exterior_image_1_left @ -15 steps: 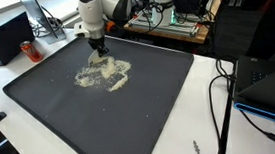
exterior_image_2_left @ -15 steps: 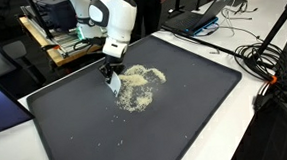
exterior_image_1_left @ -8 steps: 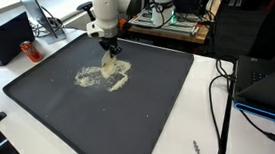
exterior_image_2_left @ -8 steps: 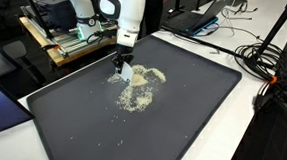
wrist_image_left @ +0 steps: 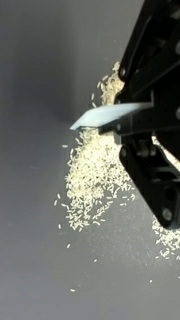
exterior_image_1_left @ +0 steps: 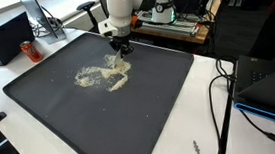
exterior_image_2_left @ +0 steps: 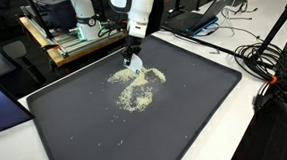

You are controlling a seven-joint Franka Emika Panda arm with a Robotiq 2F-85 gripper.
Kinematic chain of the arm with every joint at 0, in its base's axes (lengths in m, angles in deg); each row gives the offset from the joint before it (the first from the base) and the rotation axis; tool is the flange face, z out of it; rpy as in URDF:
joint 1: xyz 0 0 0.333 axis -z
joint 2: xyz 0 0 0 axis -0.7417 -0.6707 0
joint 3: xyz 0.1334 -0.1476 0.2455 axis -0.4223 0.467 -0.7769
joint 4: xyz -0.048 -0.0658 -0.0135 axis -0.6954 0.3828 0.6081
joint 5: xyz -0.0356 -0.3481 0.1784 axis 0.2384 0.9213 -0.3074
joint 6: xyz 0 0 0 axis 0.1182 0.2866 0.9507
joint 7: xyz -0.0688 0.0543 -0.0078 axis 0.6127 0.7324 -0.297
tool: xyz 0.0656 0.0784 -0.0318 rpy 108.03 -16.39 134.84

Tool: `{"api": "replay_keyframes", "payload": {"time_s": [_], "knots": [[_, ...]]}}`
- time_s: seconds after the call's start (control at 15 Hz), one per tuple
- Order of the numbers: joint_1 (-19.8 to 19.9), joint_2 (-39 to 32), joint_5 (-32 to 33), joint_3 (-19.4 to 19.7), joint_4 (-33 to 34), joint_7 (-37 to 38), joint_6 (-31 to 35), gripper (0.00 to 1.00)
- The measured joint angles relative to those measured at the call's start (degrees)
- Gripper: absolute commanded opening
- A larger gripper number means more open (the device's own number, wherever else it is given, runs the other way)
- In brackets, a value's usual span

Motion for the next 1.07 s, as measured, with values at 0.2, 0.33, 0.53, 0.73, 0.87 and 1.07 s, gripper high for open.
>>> {"api": "replay_keyframes", "payload": {"time_s": [0.2,0.33,0.53,0.73,0.87,1.07], "knots": [[-0.1,1.0,0.0,-1.4,0.0,1.1,-1.0,0.01],[0.0,1.9,0.0,-1.5,0.0,2.1,-1.5,0.01],[1.1,4.1,0.0,-1.3,0.0,2.1,-1.9,0.01],[3.3,7.6,0.0,-1.8,-0.3,-1.1,-1.9,0.01],[4.5,10.4,0.0,-2.6,-0.8,-4.0,-1.9,0.01],[5.6,15.3,-0.1,-4.5,-2.3,-8.4,-1.9,0.01]]}}
